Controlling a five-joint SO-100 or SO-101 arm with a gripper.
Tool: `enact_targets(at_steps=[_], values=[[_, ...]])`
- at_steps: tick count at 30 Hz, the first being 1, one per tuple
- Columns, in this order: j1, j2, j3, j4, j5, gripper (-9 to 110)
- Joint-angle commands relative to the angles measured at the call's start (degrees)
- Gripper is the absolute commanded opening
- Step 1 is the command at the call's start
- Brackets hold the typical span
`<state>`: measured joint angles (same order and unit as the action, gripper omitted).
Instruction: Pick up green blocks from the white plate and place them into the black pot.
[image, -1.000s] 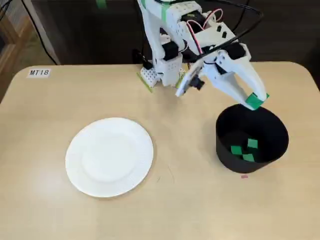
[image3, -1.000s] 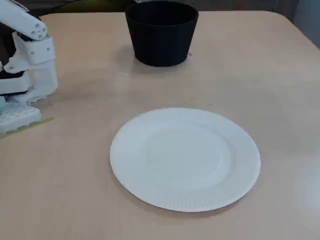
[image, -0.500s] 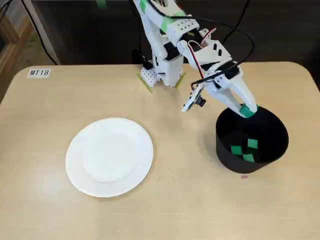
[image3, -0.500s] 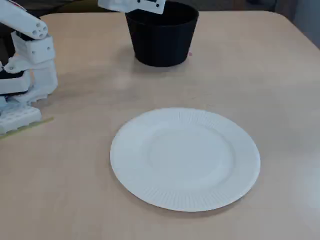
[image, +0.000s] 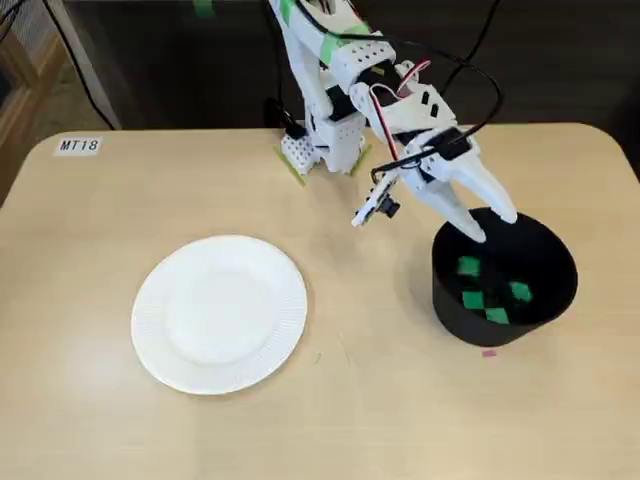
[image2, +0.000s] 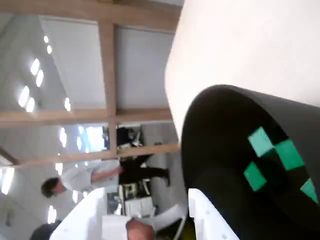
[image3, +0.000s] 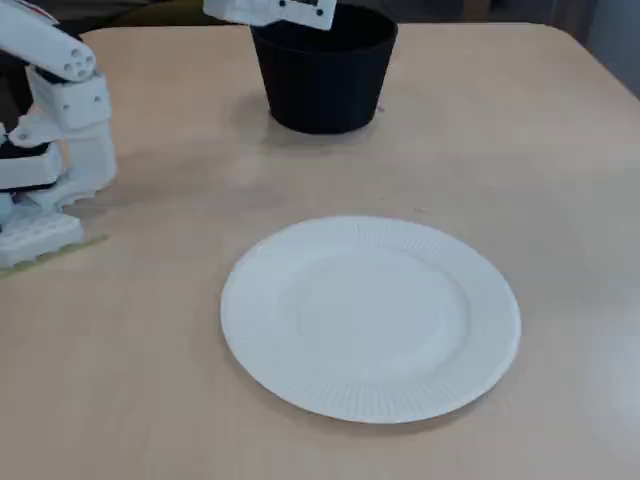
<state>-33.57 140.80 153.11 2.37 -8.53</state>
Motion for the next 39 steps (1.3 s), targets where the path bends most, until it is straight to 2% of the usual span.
enact_targets(at_steps=[1,4,13,18,26,30,39], values=[[1.93,4.48,-0.88,-0.44,0.7,1],[5.36,10.9,-2.81,4.92,0.7,-2],[26.81,18.19,-30.23,45.26,1.05,-2],[35.07,25.22,-27.42,57.13,0.79,-2],[30.94,45.53,-4.39,59.85,3.78,-2],[26.02,45.53,2.2,59.68,3.43,-2],[25.14,45.53,14.33,57.57,3.78,-2]])
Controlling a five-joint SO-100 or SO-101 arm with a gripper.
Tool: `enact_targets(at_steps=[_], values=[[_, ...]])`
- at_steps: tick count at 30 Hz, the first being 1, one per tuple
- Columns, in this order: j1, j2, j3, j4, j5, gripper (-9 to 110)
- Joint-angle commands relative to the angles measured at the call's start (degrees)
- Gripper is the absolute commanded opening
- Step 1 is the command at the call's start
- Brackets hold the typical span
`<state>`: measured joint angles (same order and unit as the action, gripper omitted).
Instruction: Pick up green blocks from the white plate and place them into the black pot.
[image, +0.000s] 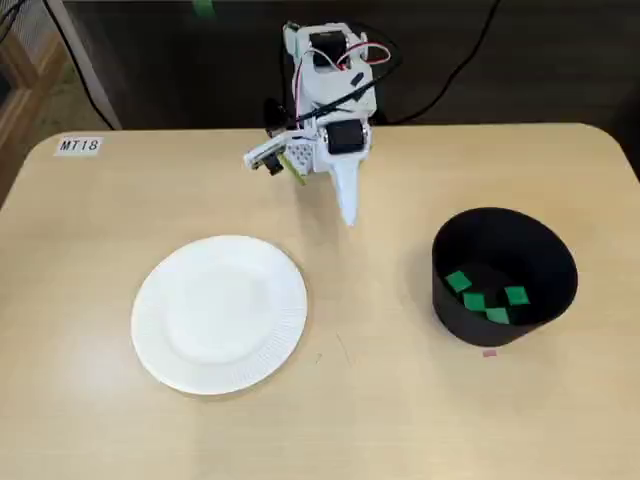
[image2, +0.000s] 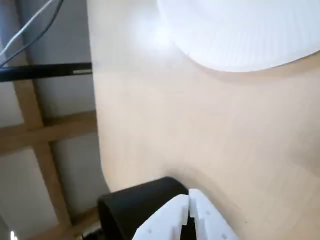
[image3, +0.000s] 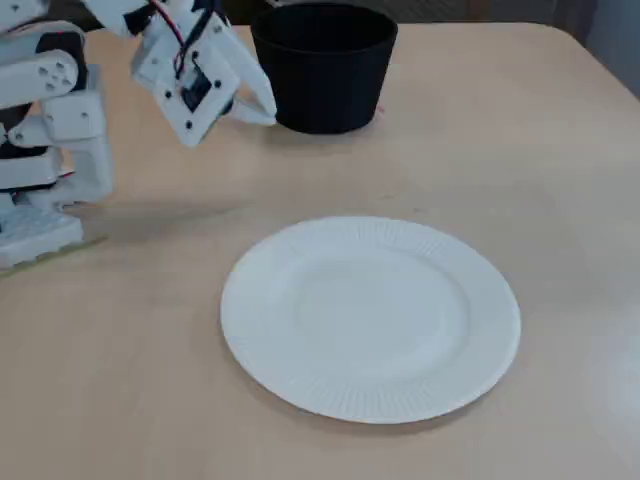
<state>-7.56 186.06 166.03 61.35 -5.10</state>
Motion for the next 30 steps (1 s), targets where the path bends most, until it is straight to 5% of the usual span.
enact_targets(at_steps=[1,30], values=[[-0.88,0.26,2.29,-1.58,0.53,-2],[-1.67,0.26,5.71,-4.22,1.85,-2]])
